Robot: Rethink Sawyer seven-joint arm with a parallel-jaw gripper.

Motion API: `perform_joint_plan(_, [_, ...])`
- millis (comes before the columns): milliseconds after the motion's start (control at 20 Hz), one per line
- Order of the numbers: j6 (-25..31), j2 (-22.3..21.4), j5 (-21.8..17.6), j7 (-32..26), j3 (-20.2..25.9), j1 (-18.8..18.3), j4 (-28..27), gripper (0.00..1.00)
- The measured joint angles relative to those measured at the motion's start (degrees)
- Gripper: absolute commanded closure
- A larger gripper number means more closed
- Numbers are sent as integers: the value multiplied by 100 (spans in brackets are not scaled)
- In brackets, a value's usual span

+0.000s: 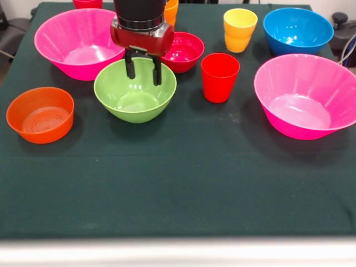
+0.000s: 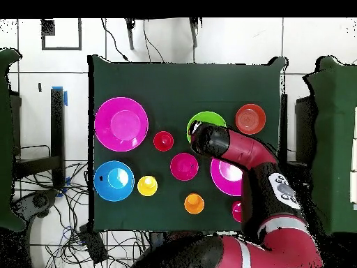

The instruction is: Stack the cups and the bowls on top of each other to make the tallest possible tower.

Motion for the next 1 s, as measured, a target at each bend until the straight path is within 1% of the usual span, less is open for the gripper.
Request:
perform_joint_plan(150, [0, 51, 0, 0, 0, 20, -94, 0])
perform_joint_plan(600, [1, 350, 2, 0, 0, 170, -598, 0])
perform_joint_plan(1000, [0, 374, 4, 0, -1, 175, -605, 0])
